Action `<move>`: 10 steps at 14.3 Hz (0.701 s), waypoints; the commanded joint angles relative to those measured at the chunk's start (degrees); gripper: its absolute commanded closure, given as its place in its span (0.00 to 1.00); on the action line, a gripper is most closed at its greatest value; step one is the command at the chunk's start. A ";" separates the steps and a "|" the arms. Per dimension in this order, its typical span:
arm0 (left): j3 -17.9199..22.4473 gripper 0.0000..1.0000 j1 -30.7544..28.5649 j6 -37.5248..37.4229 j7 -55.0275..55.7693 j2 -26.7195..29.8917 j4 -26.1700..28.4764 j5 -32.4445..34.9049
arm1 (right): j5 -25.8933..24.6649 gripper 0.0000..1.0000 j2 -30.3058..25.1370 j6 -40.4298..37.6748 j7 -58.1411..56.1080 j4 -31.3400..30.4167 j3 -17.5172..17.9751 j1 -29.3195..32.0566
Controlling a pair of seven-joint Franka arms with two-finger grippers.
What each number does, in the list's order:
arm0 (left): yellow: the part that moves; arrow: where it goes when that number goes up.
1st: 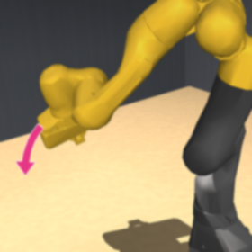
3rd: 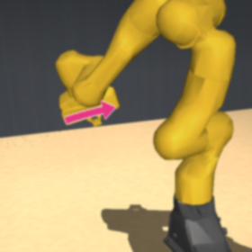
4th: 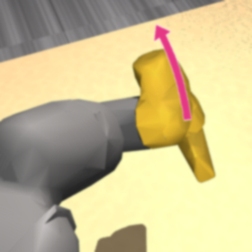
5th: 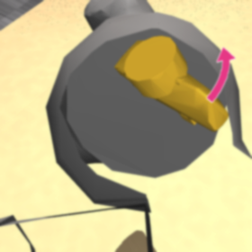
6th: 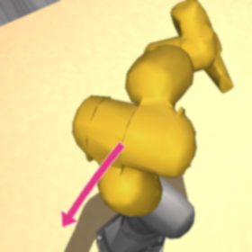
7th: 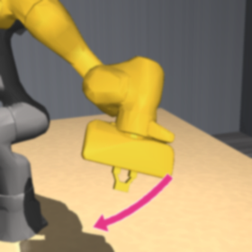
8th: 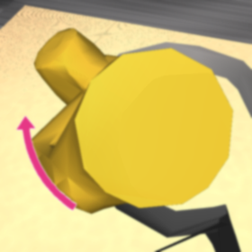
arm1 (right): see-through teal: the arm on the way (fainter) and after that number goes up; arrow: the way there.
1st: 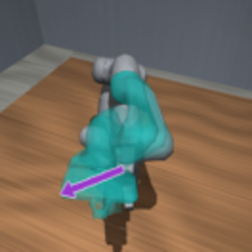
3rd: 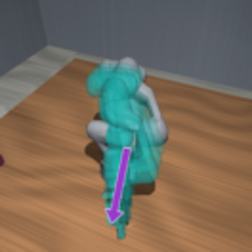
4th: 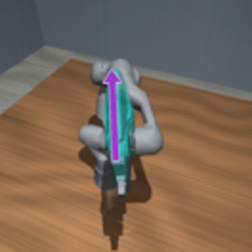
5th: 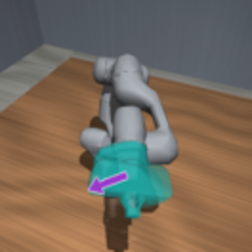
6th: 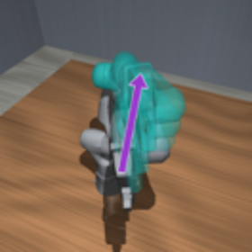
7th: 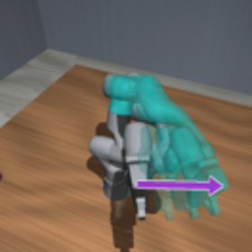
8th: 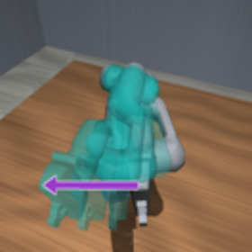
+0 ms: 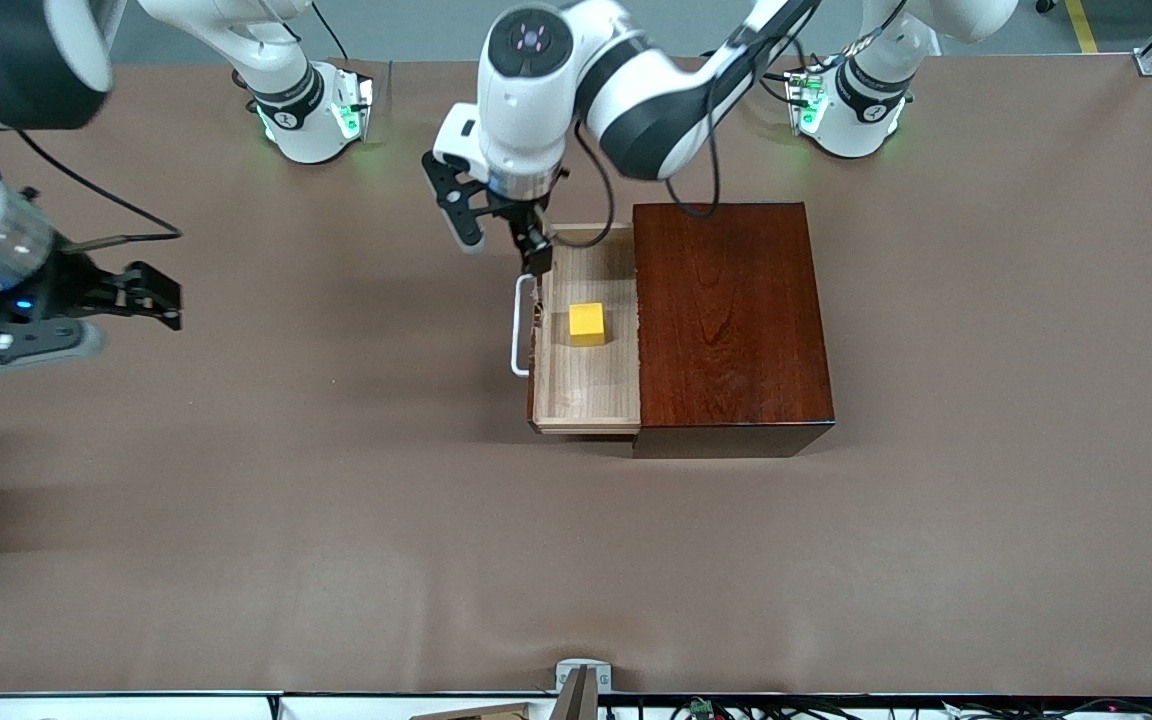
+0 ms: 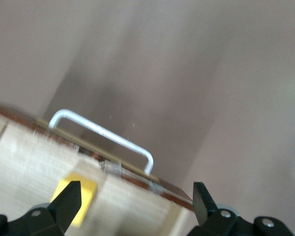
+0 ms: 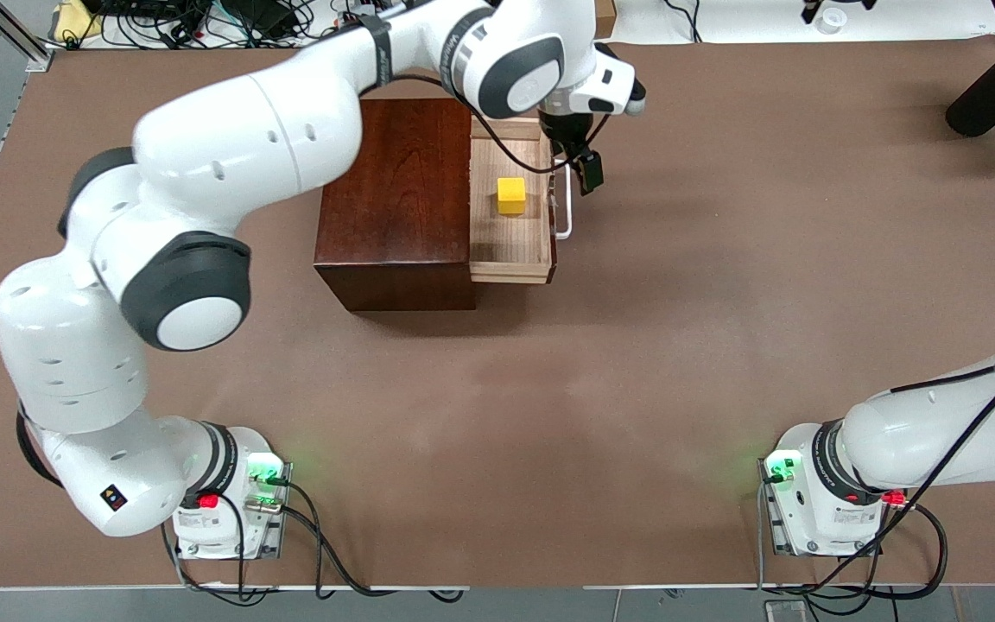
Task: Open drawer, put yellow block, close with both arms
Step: 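Move the left gripper down to the drawer front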
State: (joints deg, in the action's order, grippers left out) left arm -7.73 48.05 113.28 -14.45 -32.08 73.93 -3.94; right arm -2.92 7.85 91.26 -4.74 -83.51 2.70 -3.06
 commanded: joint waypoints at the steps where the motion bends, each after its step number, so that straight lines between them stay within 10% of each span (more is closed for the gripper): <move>1: 0.08 0.00 -0.24 4.21 -10.73 -4.56 -2.56 -0.01 | 1.25 0.00 -6.35 -0.12 0.70 -5.69 -3.39 -0.89; 10: 1.05 0.00 -0.41 11.26 -26.59 -11.34 -2.04 0.51 | 3.88 0.00 -7.94 -7.76 3.77 -4.12 -4.28 2.10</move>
State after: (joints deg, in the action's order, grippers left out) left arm -6.94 47.63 124.66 -39.60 -42.25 73.48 -3.94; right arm -0.42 1.30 84.61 -2.66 -86.89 -1.94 -2.00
